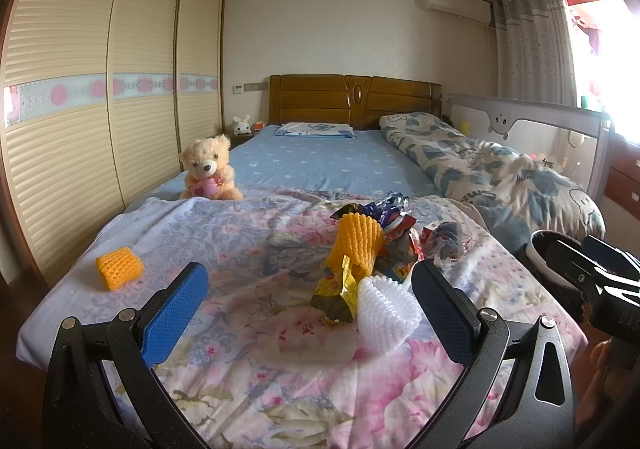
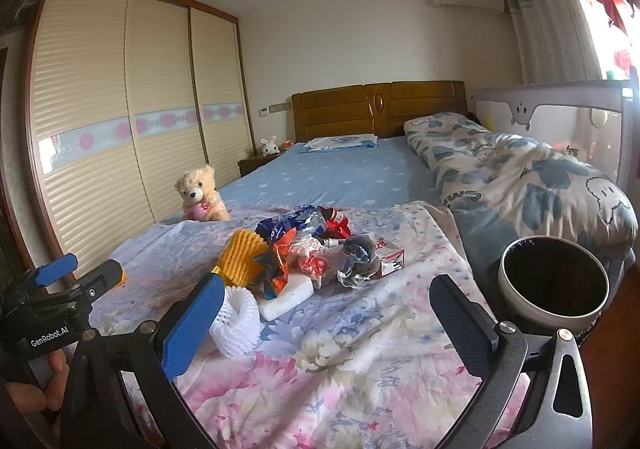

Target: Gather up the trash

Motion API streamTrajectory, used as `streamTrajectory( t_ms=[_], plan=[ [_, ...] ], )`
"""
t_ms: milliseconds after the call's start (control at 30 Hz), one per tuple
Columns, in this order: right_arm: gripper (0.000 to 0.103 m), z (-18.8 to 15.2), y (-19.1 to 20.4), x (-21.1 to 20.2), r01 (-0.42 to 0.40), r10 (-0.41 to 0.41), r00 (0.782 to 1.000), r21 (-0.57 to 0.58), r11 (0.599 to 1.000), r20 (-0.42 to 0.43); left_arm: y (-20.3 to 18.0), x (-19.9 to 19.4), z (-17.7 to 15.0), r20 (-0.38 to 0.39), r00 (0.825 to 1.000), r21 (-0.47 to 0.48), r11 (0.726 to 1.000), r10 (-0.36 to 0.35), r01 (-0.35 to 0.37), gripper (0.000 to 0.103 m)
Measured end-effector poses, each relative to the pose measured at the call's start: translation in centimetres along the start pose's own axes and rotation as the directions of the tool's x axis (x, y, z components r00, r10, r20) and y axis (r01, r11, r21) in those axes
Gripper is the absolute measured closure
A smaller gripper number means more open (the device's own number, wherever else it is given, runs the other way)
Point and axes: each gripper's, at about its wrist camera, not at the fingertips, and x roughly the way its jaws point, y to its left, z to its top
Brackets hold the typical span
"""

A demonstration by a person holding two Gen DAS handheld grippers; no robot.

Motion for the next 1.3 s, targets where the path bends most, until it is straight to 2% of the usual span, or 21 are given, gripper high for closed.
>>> streamTrajectory(
  t_ms=[1033,1300],
  plan=[
    [0.000,-0.4,0.3,0.5,-0.010,0.010,1.000,0.010,1.000,-0.020,0.1,0.4,-0.5,-0.021,1.000,-0.001,1.000,-0.007,0.007,0.000],
    [0.000,-0.6,0.3,1.0,-0.032,0.033,0.998,0.021,0.999,-0.045,0.6,1.4,-0.8,-0.053,0.999,-0.005,1.000,0.004,-0.004,0.000]
  ],
)
